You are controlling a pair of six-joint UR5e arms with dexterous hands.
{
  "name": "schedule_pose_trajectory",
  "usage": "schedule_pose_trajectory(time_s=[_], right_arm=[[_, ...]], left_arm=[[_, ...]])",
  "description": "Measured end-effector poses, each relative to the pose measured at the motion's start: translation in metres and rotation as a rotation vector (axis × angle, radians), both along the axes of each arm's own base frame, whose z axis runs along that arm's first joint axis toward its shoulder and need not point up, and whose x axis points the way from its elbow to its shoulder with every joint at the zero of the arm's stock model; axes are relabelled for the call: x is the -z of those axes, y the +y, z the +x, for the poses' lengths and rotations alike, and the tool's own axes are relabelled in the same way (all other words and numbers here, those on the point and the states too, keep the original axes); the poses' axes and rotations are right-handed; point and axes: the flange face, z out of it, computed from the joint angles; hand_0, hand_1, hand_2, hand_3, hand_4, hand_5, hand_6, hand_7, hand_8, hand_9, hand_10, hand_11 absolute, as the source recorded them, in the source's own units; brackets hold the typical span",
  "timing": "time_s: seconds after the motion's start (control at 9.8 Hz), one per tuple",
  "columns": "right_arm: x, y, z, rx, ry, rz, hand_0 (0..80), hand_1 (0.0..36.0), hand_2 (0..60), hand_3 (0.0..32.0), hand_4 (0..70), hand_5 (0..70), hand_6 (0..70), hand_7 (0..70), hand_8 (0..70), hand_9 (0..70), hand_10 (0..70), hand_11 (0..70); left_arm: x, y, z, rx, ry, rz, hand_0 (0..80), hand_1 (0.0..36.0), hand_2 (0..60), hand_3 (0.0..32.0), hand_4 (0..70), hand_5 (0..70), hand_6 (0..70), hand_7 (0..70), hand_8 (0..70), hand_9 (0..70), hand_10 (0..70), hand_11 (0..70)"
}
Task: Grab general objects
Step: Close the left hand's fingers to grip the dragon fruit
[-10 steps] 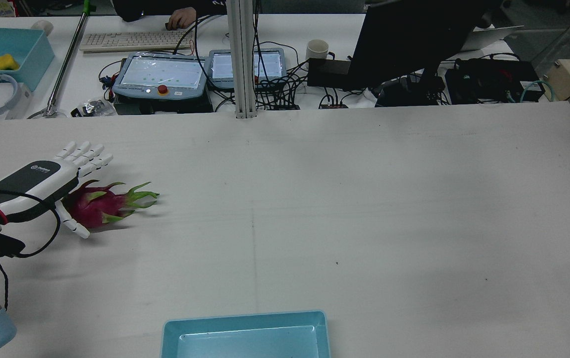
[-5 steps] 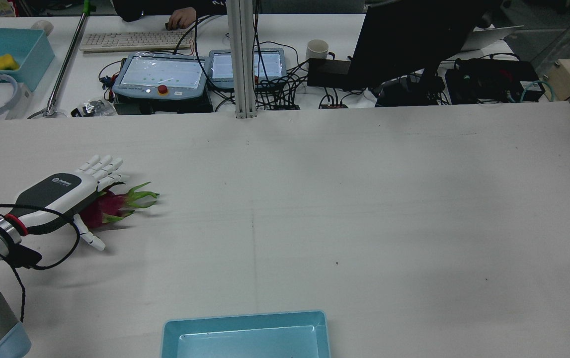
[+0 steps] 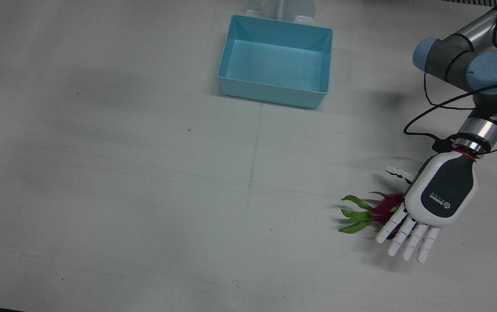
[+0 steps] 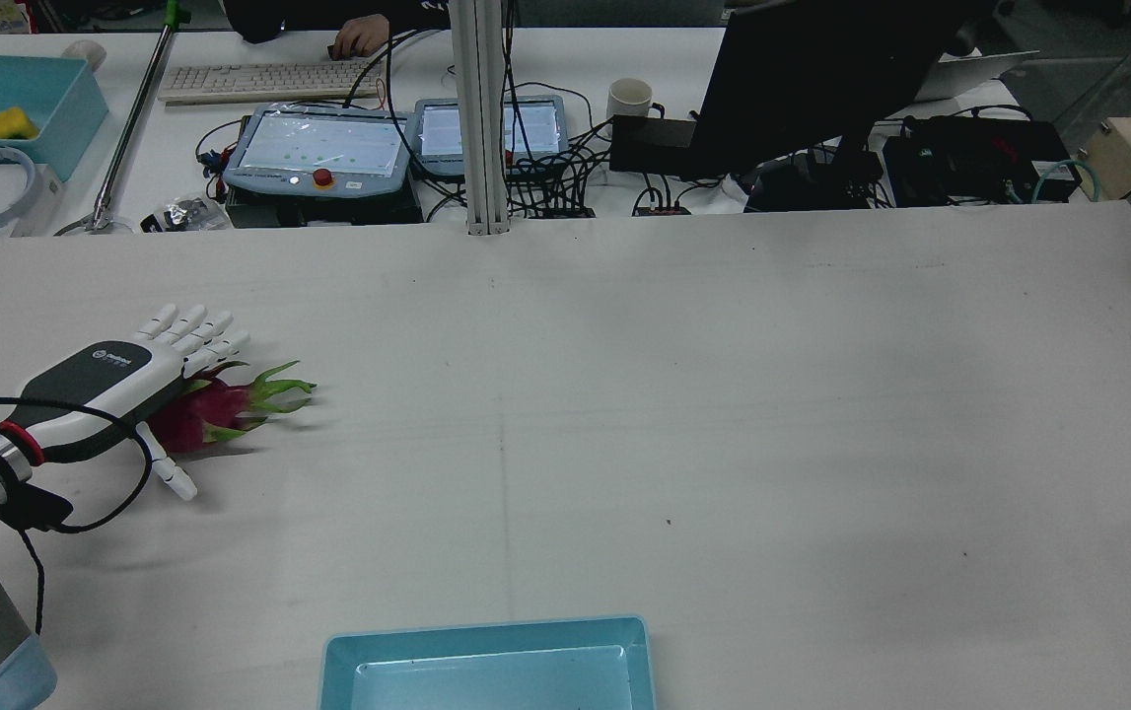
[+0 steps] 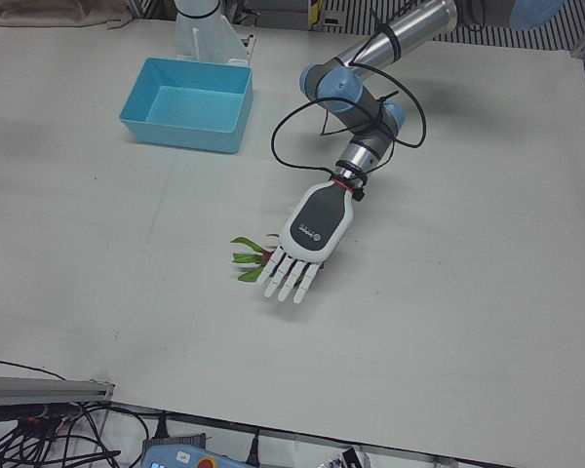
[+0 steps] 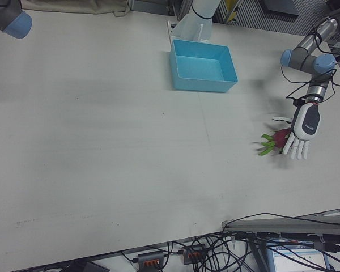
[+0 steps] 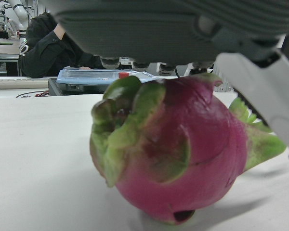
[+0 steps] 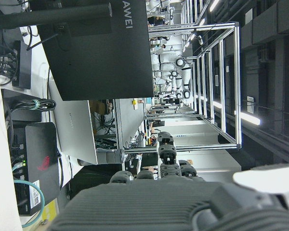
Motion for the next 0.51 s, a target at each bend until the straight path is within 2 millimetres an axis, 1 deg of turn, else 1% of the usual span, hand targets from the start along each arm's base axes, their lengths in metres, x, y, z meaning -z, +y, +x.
schedule_pose_trajectory(time_s=[0.2,0.31,0.41,0.51], right_arm=[[0.0,0.0,0.0,0.0,0.0,0.0,0.0,0.0,0.0,0.0,0.0,0.0,0.0,0.0,0.0,0.0,0.0,0.0],[0.0,0.0,0.0,0.0,0.0,0.0,0.0,0.0,0.0,0.0,0.0,0.0,0.0,0.0,0.0,0.0,0.0,0.0],[0.0,0.0,0.0,0.0,0.0,0.0,0.0,0.0,0.0,0.0,0.0,0.0,0.0,0.0,0.0,0.0,0.0,0.0],[0.0,0.0,0.0,0.0,0.0,0.0,0.0,0.0,0.0,0.0,0.0,0.0,0.0,0.0,0.0,0.0,0.0,0.0]], left_arm=[[-0.002,-0.001,-0.002,0.006,-0.021,0.005,58.4,30.3,11.5,10.8,0.0,0.2,0.0,2.4,0.0,0.0,0.0,0.0],[-0.003,-0.002,-0.005,0.011,-0.043,0.015,59.9,31.6,12.1,10.8,0.0,0.6,0.0,2.8,0.0,0.0,0.0,0.0],[-0.004,-0.004,-0.008,0.019,-0.06,0.024,60.6,32.6,13.4,10.4,0.0,0.5,0.0,2.7,0.0,0.0,0.0,0.0],[-0.005,-0.006,-0.012,0.027,-0.072,0.03,61.0,33.0,13.6,10.0,0.0,0.8,0.0,2.7,0.0,0.0,0.0,0.0]])
